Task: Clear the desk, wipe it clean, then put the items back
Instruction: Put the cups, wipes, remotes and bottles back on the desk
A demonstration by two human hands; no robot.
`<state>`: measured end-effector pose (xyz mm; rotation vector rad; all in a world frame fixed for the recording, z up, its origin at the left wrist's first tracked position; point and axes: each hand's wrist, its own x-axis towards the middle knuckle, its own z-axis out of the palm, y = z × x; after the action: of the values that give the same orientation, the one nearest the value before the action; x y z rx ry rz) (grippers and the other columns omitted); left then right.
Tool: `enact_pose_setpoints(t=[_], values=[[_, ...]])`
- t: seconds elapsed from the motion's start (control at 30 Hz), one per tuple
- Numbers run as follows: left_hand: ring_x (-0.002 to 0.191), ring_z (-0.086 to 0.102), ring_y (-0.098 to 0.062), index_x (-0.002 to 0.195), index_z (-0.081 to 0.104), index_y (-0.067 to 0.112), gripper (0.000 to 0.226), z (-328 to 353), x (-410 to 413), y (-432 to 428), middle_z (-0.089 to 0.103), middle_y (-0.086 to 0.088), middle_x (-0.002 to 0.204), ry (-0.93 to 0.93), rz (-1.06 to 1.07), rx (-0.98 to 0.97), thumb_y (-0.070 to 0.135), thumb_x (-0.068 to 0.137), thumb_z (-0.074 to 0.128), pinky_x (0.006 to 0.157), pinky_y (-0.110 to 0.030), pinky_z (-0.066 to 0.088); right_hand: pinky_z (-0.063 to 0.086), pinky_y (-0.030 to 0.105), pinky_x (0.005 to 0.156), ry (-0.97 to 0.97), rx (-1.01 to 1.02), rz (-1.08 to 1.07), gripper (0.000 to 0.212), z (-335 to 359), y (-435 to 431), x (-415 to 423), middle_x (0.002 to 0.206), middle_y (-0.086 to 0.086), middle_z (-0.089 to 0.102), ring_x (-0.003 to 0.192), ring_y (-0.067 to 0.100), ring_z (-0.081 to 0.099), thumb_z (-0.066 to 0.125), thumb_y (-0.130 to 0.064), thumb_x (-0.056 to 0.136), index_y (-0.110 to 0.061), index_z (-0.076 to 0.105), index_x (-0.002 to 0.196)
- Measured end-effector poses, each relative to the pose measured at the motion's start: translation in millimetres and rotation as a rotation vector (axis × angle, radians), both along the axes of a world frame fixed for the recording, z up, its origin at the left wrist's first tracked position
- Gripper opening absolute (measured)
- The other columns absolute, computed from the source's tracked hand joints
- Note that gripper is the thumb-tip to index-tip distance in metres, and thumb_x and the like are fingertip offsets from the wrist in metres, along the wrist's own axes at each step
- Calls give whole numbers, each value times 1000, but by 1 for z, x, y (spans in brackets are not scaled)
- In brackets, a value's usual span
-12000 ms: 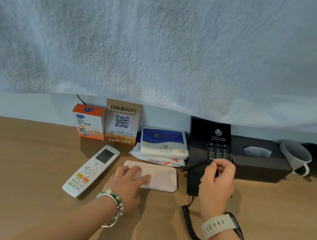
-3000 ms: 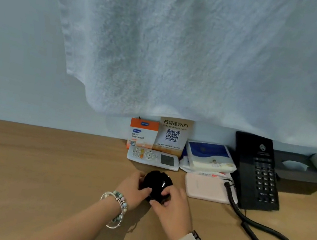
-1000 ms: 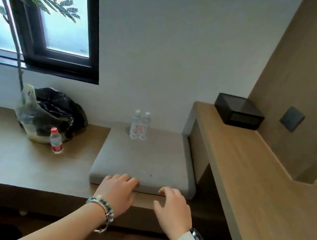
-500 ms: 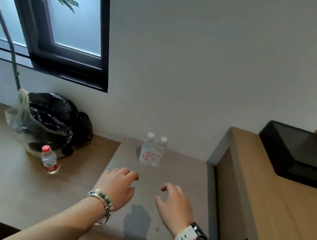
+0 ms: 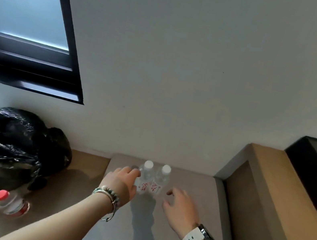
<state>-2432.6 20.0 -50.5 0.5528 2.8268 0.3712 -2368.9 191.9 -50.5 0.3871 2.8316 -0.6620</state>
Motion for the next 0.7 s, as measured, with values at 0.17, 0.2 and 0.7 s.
enact_pose_setpoints(t=[0.17,0.2,0.7], values=[[123,46,-22,138,38,23,46,-18,-54,21,46,1,137,-38,-35,-32,26,93,44,96,-31,37,40,28,94,-74,22,-1,35,-22,15,-53,131,1,49,121,21,45,43,-26,93,-20,48,128],[124,44,-21,138,37,24,47,-22,-63,26,44,2,139,-55,-34,-37,27,92,44,98,-31,37,39,28,96,-76,25,9,37,-25,17,-62,133,0,46,122,21,44,44,-26,93,-22,45,130],[130,38,-20,143,27,23,55,-72,-108,59,34,5,147,-295,5,-63,22,91,44,101,-33,37,40,34,99,-201,-91,188,48,-72,32,-134,139,0,38,122,25,43,43,-26,94,-28,33,141]])
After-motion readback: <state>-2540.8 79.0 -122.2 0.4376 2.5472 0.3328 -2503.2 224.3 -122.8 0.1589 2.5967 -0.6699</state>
